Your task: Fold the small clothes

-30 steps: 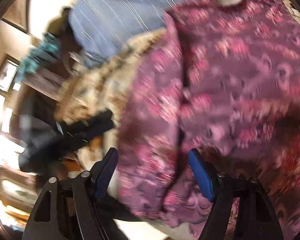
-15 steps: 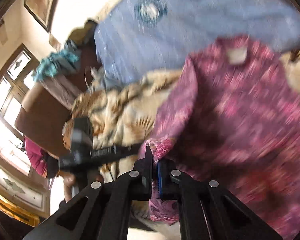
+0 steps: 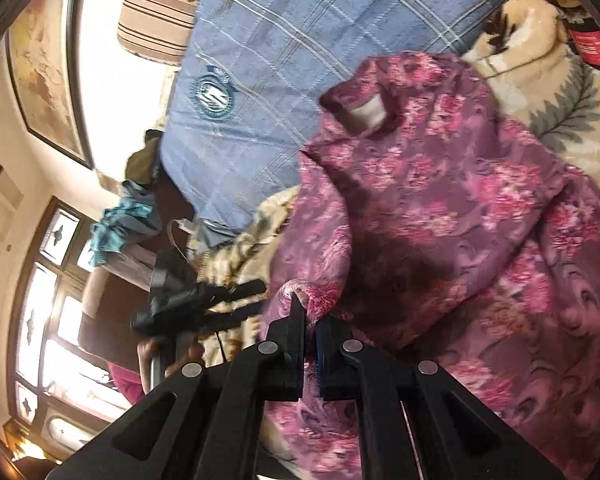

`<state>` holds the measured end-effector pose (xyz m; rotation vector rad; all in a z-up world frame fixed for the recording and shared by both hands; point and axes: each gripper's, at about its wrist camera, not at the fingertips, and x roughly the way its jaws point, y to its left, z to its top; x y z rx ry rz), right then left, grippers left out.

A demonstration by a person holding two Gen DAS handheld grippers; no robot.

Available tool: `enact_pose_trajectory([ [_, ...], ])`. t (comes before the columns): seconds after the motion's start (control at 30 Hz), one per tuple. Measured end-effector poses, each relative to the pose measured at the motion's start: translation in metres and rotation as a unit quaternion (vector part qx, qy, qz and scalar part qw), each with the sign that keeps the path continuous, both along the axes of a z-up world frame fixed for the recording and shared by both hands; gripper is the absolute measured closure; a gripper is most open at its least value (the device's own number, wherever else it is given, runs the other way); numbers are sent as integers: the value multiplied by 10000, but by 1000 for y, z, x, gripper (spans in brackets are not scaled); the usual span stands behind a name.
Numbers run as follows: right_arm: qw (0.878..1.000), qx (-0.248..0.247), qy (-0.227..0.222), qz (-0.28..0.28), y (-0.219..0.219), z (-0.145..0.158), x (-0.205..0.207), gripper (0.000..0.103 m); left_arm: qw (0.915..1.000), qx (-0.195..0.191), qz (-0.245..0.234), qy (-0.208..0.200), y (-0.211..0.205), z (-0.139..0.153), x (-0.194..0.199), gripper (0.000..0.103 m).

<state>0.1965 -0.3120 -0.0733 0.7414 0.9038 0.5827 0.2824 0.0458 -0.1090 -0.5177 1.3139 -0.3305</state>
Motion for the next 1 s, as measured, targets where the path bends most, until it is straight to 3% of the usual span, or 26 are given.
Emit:
enact_pose_trajectory([
  [0.03, 10000, 24, 92, -11, -4, -4, 1, 99, 9999, 27, 94, -67, -1, -4, 0, 63],
  [0.1, 9993, 193, 316, 40, -10, -16, 3, 99, 9992, 153, 188, -311, -1, -8, -2, 71],
  [0.2, 9982, 295, 512, 44, -13, -27, 5, 99, 9983, 94, 281, -498, 6, -3, -5, 100],
  [0.27, 9977, 409, 544, 30, -15, -24, 5, 99, 9964, -106, 313, -779, 11, 13, -13, 100],
  [0.37, 9981, 570, 203, 112, -25, -2, -5, 99, 9901, -349, 239, -1340, 16, 46, -28, 100],
  [0.47, 9975, 690, 165, 4, -45, 11, -12, 99, 9914, -779, 63, -1050, 12, 37, -23, 100],
  [0.53, 9982, -46, 499, -342, -50, 4, -12, 93, 9965, -331, 126, -754, 2, 14, -20, 100],
  [0.6, 9904, -838, 882, -654, -47, -11, -5, 88, 9976, 236, 101, -647, -7, -3, -18, 100],
  [0.67, 9846, -1209, 1104, -612, -37, -24, 2, 87, 9978, 308, 79, -584, -9, -9, -18, 100],
  [0.7, 9822, -1392, 1105, -609, -33, -22, 3, 81, 9974, 349, 60, -621, -9, -8, -19, 100],
  [0.77, 9805, -1645, 890, -608, -26, -8, -1, 57, 9960, 486, 68, -746, -8, -5, -21, 96],
  [0.8, 9818, -1613, 792, -610, -25, 0, -5, 33, 9953, 546, 88, -794, -7, -3, -21, 95],
  [0.83, 9841, -1517, 690, -615, -24, 7, -9, 23, 9949, 592, 92, -811, -9, -3, -19, 94],
  [0.93, 9869, -1324, 677, -631, -24, 15, -19, 24, 9960, 549, 116, -695, -8, -10, -16, 94],
  [1.0, 9828, -1523, 749, -726, -19, 14, -28, 26, 9957, 587, 95, -710, -13, -10, -18, 94],
])
